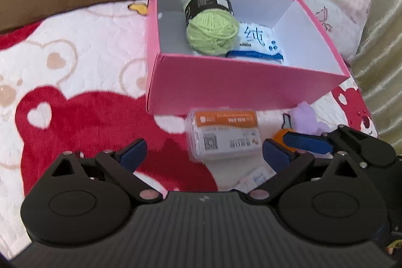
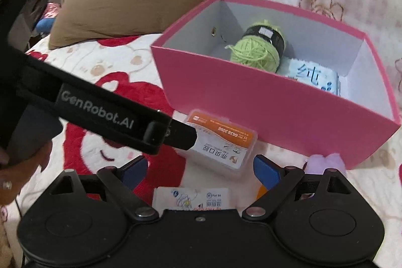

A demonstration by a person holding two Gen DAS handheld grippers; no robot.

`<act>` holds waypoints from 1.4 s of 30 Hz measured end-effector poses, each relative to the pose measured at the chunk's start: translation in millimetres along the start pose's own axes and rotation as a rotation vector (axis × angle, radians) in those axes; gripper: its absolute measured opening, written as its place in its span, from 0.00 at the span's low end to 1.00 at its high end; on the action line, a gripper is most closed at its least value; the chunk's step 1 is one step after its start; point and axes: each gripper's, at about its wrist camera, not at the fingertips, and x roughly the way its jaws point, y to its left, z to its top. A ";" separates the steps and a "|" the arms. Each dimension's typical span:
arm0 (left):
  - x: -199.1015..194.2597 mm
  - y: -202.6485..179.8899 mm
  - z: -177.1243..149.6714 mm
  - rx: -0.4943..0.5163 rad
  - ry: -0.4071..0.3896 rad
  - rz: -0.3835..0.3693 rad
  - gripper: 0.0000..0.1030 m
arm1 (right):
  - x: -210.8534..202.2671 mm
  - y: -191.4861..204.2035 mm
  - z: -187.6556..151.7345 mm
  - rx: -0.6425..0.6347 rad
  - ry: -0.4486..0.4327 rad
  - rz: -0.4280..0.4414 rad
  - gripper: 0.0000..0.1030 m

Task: Organize objects
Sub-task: 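Move the left gripper to the clear orange-labelled plastic case, then close the left gripper on the clear plastic case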

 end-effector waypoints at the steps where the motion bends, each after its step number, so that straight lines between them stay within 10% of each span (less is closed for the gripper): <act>1: 3.7 -0.3 0.1 0.011 -0.004 0.008 0.96 | 4.9 -1.4 0.4 0.008 0.004 -0.003 0.90; 20: 45.8 22.3 -10.6 -0.124 0.000 -0.143 0.50 | 48.0 -16.4 1.2 0.028 0.056 -0.021 0.73; 42: 27.3 29.6 -36.4 -0.231 0.115 -0.126 0.54 | 31.6 13.6 -8.8 -0.037 0.051 0.042 0.88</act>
